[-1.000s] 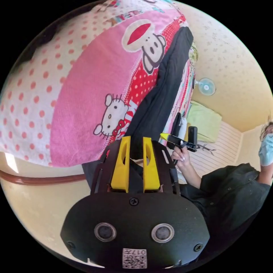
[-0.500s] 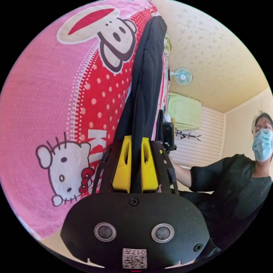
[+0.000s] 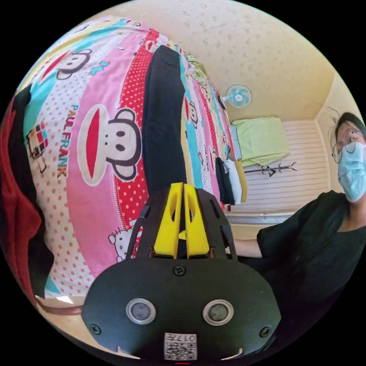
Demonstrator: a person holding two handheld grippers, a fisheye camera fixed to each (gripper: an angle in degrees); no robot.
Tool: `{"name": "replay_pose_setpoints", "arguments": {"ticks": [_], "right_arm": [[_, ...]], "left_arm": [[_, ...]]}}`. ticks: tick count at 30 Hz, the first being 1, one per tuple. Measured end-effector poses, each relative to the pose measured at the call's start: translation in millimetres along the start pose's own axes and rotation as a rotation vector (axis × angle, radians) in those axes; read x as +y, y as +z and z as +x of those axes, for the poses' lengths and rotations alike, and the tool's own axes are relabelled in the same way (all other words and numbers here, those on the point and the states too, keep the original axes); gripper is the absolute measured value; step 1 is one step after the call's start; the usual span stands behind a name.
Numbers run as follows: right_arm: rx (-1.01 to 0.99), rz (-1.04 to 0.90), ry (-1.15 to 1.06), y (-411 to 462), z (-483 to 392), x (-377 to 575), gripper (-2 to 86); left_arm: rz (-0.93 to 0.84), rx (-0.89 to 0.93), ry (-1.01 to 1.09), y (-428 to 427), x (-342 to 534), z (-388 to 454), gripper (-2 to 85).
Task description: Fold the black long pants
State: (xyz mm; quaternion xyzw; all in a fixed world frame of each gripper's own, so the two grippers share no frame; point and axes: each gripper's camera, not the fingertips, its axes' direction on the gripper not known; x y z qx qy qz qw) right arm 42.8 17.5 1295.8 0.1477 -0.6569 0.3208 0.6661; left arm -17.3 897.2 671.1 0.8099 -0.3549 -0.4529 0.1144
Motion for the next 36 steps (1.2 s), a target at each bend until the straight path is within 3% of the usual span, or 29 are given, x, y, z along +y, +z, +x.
{"name": "replay_pose_setpoints", "arguments": {"ticks": [4, 8, 9, 13, 17, 20, 22, 24, 28, 31, 36], "right_arm": [[0.026, -0.036, -0.045, -40.7, -22.6, 18.6, 3.4], [-0.013, -0.102, -0.198, -74.2, -66.5, 28.4, 1.8], [-0.029, -0.119, -0.241, -83.3, -83.3, 34.6, 1.3], [-0.233, -0.050, -0.326, -120.6, -132.2, 67.7, 0.5], [-0.311, -0.076, -0.403, -135.4, -160.1, 91.3, 0.4], [-0.347, -0.055, -0.389, -143.9, -151.3, 82.0, 1.2], [-0.397, 0.015, -0.290, -151.1, -120.5, 52.1, 3.5], [-0.399, 0.054, -0.267, -155.8, -96.7, 22.2, 6.2], [-0.124, 0.064, -0.169, -156.9, -50.6, -46.7, 9.9], [0.043, 0.053, -0.179, -153.9, -46.0, -63.8, 14.4], [0.024, 0.056, -0.202, -154.5, -51.3, -63.1, 15.5]], "left_arm": [[-0.135, -0.063, 0.285, 50.2, -97.0, 26.1, -0.9], [-0.253, -0.202, 0.377, 110.2, -157.1, 25.8, -1.0], [-0.350, -0.191, 0.397, 135.4, -165.3, 22.9, -1.0], [-0.600, -0.035, 0.440, 191.0, -131.5, 36.9, -1.0], [-0.781, 0.101, 0.455, 229.5, -51.1, 68.0, -1.0], [-0.875, 0.350, 0.288, 261.4, 5.3, 68.8, -1.0], [-0.807, 0.577, 0.018, 271.1, 26.1, 42.2, -1.0], [-0.645, 0.674, -0.148, 261.9, 32.3, 17.0, -1.0], [-0.289, 0.640, -0.419, 207.9, 44.0, -32.6, -0.9], [-0.154, 0.543, -0.469, 166.1, 50.9, -45.9, -0.7], [-0.129, 0.504, -0.371, 140.8, 28.3, -33.3, 3.4]]}}
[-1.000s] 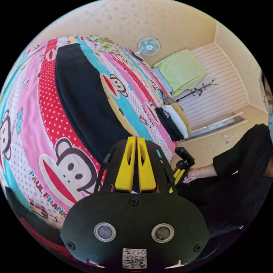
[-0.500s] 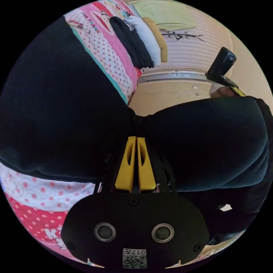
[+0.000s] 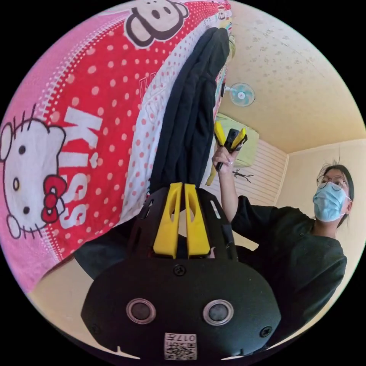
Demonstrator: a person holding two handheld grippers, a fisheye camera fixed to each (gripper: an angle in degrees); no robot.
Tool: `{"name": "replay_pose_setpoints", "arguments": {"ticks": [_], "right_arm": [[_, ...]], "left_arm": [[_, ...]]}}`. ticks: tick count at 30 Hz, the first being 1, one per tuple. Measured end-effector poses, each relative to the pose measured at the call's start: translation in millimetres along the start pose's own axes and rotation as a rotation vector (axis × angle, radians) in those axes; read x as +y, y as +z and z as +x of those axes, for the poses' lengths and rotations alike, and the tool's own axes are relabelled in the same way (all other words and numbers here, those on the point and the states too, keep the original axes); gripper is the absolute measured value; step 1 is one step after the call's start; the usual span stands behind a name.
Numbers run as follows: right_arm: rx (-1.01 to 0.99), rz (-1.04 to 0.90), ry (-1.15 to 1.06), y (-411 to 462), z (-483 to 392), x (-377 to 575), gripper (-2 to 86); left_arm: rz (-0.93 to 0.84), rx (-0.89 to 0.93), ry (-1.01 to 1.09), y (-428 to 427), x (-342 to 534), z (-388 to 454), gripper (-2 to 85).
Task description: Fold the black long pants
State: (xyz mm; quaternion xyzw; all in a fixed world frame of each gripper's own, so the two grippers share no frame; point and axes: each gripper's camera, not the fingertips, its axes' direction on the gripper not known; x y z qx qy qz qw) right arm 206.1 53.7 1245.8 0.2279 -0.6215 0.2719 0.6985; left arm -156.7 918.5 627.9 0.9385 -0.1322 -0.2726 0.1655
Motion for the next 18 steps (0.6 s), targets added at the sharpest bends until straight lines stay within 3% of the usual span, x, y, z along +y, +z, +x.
{"name": "replay_pose_setpoints", "arguments": {"ticks": [4, 9, 11, 13, 16, 18], "right_arm": [[0.113, 0.177, 0.055, -25.4, -0.7, 26.2, 15.3], [0.279, 0.164, 0.193, -2.5, 21.1, 48.1, 14.5], [0.320, 0.114, 0.207, 16.1, 24.8, 48.8, 12.7], [0.331, 0.129, 0.170, 29.4, 10.3, 48.1, 8.8], [0.313, 0.160, 0.007, 35.2, -25.8, 46.2, 8.0], [0.315, 0.174, -0.006, 38.1, -30.0, 44.4, 8.1]], "left_arm": [[0.033, -0.018, 0.167, 10.7, -33.1, 45.6, 11.1], [-0.109, -0.167, 0.171, 69.0, -75.5, 41.4, 14.2], [-0.211, -0.162, 0.142, 96.2, -79.2, 29.6, 12.3], [-0.184, -0.114, 0.177, 100.4, -65.5, 37.2, 6.6], [-0.119, -0.136, 0.355, 78.6, -36.8, 67.6, 5.8], [-0.074, -0.208, 0.325, 67.5, -28.4, 63.7, 6.0]]}}
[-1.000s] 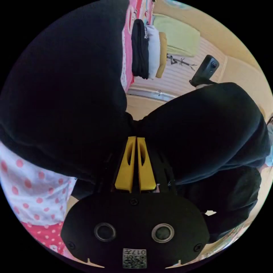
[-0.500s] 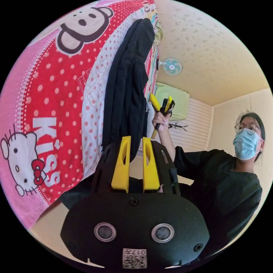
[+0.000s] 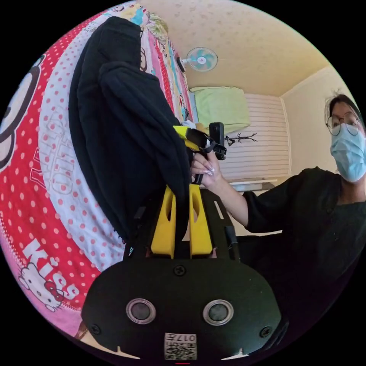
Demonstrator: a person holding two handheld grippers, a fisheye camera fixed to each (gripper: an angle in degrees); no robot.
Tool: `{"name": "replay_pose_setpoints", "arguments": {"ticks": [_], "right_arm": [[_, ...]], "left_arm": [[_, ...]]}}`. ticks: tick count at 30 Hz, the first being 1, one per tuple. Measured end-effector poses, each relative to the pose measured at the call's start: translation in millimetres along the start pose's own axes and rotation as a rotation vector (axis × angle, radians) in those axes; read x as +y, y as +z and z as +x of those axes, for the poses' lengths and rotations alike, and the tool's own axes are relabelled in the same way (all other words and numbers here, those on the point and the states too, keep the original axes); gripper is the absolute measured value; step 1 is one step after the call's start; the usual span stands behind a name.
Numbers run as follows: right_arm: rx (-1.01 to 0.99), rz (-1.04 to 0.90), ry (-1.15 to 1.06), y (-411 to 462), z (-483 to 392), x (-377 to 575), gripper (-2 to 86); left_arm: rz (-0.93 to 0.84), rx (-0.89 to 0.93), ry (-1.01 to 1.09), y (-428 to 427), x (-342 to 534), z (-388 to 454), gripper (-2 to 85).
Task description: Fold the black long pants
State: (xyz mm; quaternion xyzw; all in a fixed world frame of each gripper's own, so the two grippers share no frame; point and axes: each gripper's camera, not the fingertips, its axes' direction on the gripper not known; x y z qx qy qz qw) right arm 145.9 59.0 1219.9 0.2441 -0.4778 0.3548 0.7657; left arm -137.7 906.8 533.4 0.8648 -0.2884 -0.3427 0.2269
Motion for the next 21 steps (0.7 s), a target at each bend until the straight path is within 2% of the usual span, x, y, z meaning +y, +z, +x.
{"name": "replay_pose_setpoints", "arguments": {"ticks": [2, 3, 4, 8, 11, 14, 16, 18, 21], "right_arm": [[0.062, -0.029, 0.068, 7.0, 13.3, -1.4, 8.6], [0.100, -0.055, 0.140, 9.4, 26.7, 0.1, 9.3], [0.096, -0.063, 0.195, 5.8, 36.8, 4.2, 10.0], [0.001, -0.039, 0.235, -22.2, 45.6, 35.0, 12.3], [-0.041, -0.143, 0.340, -26.5, 58.8, 70.8, 16.9], [-0.151, -0.203, 0.404, -18.8, 67.9, 103.1, 22.3], [-0.285, -0.213, 0.475, -6.6, 74.2, 117.8, 24.1], [-0.335, -0.190, 0.496, 0.8, 72.5, 121.2, 24.8], [-0.207, -0.192, 0.502, 5.9, 69.6, 115.7, 22.4]], "left_arm": [[-0.047, -0.063, -0.148, 7.3, 2.8, -27.1, 7.1], [-0.127, -0.071, -0.265, 15.7, 1.8, -49.8, 7.8], [-0.124, -0.027, -0.305, 14.4, 0.9, -61.4, 8.2], [0.083, -0.025, -0.279, -28.6, -0.9, -64.7, 7.9], [0.139, -0.085, -0.205, -55.9, -16.5, -63.3, 8.5], [0.129, -0.126, -0.008, -64.6, -56.9, -37.2, 8.5], [-0.006, -0.187, 0.168, -51.8, -99.1, -13.8, 7.9], [-0.113, -0.200, 0.271, -39.8, -128.4, -3.0, 7.6], [-0.219, -0.225, 0.355, -23.2, -168.8, 2.3, 7.0]]}}
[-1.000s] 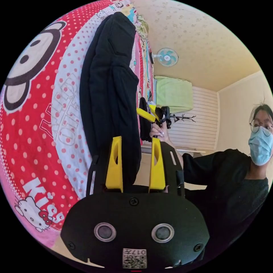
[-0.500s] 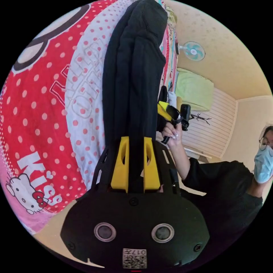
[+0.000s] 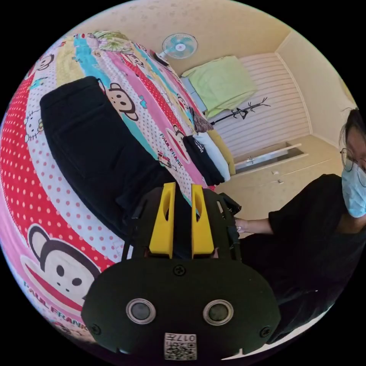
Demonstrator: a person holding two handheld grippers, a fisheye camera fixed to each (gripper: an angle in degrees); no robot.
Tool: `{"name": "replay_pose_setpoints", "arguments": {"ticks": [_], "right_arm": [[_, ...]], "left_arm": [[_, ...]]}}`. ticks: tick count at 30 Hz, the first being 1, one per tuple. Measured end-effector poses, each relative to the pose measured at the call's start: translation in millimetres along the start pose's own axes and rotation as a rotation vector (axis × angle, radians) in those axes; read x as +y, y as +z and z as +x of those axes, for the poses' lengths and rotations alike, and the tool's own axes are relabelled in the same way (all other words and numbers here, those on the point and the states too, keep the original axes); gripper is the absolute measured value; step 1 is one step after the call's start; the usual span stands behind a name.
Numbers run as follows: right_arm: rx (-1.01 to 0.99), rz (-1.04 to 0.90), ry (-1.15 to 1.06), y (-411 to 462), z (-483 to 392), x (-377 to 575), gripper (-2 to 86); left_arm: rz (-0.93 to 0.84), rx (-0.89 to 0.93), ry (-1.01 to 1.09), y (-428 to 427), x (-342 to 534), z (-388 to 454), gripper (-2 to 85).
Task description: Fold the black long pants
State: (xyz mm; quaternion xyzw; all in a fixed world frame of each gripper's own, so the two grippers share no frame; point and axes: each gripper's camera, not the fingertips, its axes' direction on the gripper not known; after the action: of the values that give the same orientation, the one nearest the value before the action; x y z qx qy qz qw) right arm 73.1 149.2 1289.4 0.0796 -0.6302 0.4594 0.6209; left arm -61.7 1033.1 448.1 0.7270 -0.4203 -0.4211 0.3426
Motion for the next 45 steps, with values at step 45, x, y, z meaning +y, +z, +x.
{"name": "replay_pose_setpoints", "arguments": {"ticks": [45], "right_arm": [[0.145, 0.010, -0.202, -77.3, -82.5, -95.3, 19.4]], "left_arm": [[0.448, 0.587, -0.636, -9.1, 202.5, -10.6, 19.0]]}}
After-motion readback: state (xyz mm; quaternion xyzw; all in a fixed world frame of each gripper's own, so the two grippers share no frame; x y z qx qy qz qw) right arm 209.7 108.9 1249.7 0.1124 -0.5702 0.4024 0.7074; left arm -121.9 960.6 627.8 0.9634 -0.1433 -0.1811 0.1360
